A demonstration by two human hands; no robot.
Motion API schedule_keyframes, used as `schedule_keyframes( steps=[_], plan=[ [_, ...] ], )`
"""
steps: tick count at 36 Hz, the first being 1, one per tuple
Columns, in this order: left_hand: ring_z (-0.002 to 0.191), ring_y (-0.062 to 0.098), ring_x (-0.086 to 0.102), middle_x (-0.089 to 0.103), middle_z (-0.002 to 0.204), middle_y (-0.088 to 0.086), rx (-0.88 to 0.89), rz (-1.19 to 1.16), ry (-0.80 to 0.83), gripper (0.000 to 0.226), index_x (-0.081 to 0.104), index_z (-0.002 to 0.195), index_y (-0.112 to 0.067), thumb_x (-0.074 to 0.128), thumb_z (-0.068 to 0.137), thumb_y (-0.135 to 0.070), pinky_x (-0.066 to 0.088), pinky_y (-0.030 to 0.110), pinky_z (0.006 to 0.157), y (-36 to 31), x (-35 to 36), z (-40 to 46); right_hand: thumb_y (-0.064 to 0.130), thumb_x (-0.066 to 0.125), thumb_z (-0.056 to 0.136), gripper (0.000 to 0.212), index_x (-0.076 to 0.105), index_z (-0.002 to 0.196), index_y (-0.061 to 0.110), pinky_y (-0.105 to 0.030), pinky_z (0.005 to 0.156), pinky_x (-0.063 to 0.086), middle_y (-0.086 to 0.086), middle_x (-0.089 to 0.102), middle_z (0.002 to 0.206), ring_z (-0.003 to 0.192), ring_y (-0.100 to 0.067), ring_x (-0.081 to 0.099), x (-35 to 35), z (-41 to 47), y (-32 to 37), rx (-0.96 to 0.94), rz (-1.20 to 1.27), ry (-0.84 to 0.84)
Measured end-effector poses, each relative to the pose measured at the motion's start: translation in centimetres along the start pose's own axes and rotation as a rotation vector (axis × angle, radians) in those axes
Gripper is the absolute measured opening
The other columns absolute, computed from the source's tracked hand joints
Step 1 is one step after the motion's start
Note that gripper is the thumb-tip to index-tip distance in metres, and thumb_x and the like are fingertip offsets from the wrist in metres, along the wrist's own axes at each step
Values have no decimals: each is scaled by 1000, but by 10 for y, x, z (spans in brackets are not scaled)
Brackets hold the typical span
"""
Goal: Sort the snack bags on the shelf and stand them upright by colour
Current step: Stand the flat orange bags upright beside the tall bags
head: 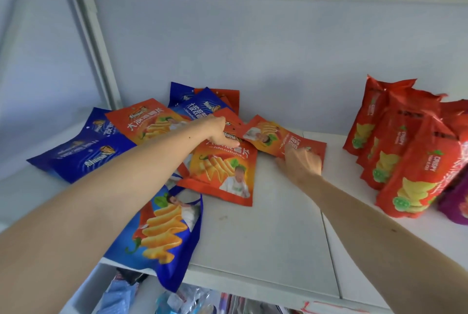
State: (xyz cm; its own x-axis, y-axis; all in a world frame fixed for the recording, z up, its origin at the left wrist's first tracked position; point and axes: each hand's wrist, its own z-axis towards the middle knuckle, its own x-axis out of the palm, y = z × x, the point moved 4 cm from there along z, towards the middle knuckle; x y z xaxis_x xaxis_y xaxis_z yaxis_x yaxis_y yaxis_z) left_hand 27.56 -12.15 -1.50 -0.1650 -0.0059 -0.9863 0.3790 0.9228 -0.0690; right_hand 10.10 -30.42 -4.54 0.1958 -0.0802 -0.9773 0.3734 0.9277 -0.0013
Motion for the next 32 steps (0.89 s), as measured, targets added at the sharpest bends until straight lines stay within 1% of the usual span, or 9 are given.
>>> schedule_keyframes(
  steps=[3, 5, 8, 11, 15, 23, 25, 28, 32],
  plan=[
    [143, 37, 27, 25, 157, 16, 7, 68, 72, 105, 22, 152, -16, 66, 74, -70, 37, 46, 106, -12, -4, -31, 19, 48, 99, 25, 58, 121, 11, -33, 67, 42, -12, 69, 110, 101, -35, 67, 3, 6, 8, 21, -98, 48],
    [147, 41, 12, 10, 160, 20, -11, 176, 77, 119, 7, 155, -13, 59, 71, -79, 27, 53, 112, -17, -7, -44, 1, 49, 92, 29, 64, 115, 12, -32, 66, 44, -10, 70, 108, 100, -34, 68, 4, 8, 10, 28, -155, 59],
    [144, 38, 25, 22, 159, 17, -27, 178, 83, 122, 8, 154, -9, 56, 69, -83, 30, 49, 112, -18, -5, -40, -6, 48, 90, 32, 65, 110, 11, -31, 64, 42, -8, 72, 103, 96, -32, 69, 3, 6, 8, 4, -195, 27],
    [137, 35, 39, 31, 156, 13, -38, 201, 118, 134, 13, 153, -8, 57, 57, -90, 40, 47, 108, -15, -4, -34, -4, 47, 89, 29, 62, 110, 11, -30, 64, 40, -10, 72, 98, 93, -33, 70, 0, 6, 3, -8, -167, -76],
    [138, 34, 38, 31, 157, 11, -34, 204, 109, 136, 13, 153, -9, 61, 54, -88, 37, 48, 110, -16, -6, -32, 6, 44, 93, 23, 58, 112, 10, -32, 63, 39, -16, 70, 96, 90, -37, 68, 0, 6, -7, 37, 57, -188],
    [146, 39, 12, 11, 157, 18, -55, 84, 9, 122, 24, 150, -7, 83, 58, -62, 32, 54, 112, -11, -13, -38, 55, 41, 93, 48, 69, 90, 16, -38, 72, 53, -13, 70, 81, 83, -37, 63, 0, -3, -12, 340, 701, -340],
    [145, 37, 16, 8, 157, 17, -33, 7, -47, 125, 22, 149, -4, 87, 56, -56, 33, 50, 113, -10, -13, -39, 55, 52, 88, 42, 74, 91, 18, -37, 74, 55, -6, 72, 81, 83, -30, 65, -3, -2, -13, 402, 823, -390],
    [143, 32, 29, 2, 157, 15, 27, -97, -122, 136, 6, 154, -4, 91, 56, -46, 37, 40, 111, -7, -14, -40, 41, 66, 83, 27, 76, 92, 18, -33, 78, 54, -1, 75, 88, 87, -24, 67, -11, -3, -16, 465, 923, -462],
    [139, 28, 35, 11, 154, 13, 88, -172, -242, 131, 6, 154, -6, 92, 59, -33, 41, 37, 106, -2, -22, -43, 28, 67, 84, 15, 75, 95, 20, -35, 84, 54, 1, 75, 91, 92, -23, 67, -18, -1, -19, 505, 975, -517]
  ],
)
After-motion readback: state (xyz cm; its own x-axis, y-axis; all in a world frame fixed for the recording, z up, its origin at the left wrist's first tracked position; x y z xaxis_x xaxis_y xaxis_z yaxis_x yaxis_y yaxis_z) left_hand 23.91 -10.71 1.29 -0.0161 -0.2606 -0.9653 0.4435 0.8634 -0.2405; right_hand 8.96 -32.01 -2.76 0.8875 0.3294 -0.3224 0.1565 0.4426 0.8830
